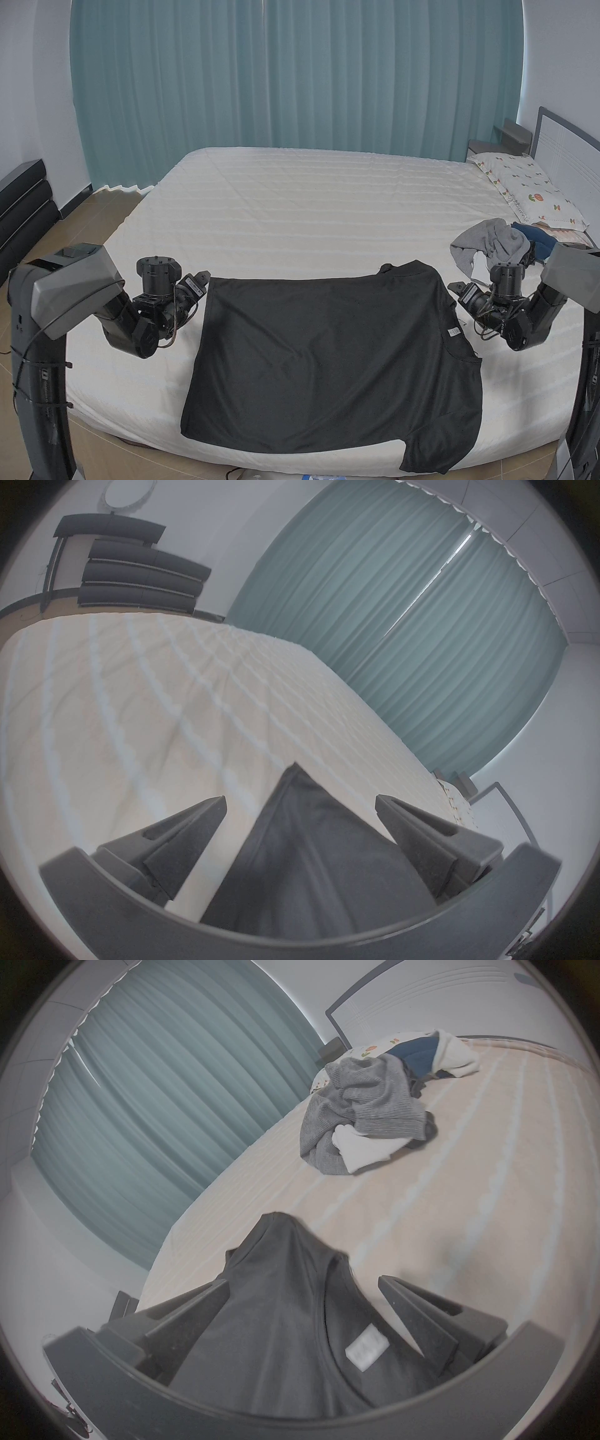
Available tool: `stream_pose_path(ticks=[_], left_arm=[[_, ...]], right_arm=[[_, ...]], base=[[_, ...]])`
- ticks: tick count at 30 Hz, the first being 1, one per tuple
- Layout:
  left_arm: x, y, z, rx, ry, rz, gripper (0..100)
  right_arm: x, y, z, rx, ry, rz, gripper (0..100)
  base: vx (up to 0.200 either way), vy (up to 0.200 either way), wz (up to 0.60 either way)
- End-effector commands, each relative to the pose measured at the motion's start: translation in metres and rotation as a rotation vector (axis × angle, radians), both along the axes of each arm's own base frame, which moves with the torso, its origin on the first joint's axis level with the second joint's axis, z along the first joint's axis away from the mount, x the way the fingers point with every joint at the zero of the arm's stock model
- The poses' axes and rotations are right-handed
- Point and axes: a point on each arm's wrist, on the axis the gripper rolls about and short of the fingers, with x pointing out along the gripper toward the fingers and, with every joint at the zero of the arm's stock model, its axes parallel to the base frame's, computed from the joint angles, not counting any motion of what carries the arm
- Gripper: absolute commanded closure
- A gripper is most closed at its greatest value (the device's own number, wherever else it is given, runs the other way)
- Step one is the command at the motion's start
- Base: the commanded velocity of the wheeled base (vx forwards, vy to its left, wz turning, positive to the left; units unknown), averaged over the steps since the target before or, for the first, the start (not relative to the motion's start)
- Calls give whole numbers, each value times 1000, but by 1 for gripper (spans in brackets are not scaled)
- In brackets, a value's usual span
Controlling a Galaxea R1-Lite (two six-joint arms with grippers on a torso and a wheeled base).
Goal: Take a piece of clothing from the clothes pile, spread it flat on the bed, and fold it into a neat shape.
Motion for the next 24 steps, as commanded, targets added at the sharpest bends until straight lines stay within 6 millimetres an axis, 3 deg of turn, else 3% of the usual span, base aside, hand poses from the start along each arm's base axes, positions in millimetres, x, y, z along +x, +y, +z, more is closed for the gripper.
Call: stream_pose_path(ticks=[1, 7, 10, 16, 24], left_arm=[[-98, -6, 36, -134, 78, -97, 0], [-137, -15, 17, -163, 144, -137, 0], [-150, -18, 12, -203, 182, -136, 0], [-158, -19, 5, -207, 223, -149, 0], [-162, -11, 1, -250, 275, -214, 0]], right_arm=[[-99, 9, 30, 66, -8, 113, 0], [-139, 17, 16, 116, 66, 187, 0], [-156, 23, 12, 178, 92, 225, 0], [-159, 32, -2, 250, 143, 281, 0], [-158, 25, -13, 256, 189, 250, 0]], base=[[0, 0, 0], [0, 0, 0], [-200, 0, 0], [-200, 0, 0], [0, 0, 0]])
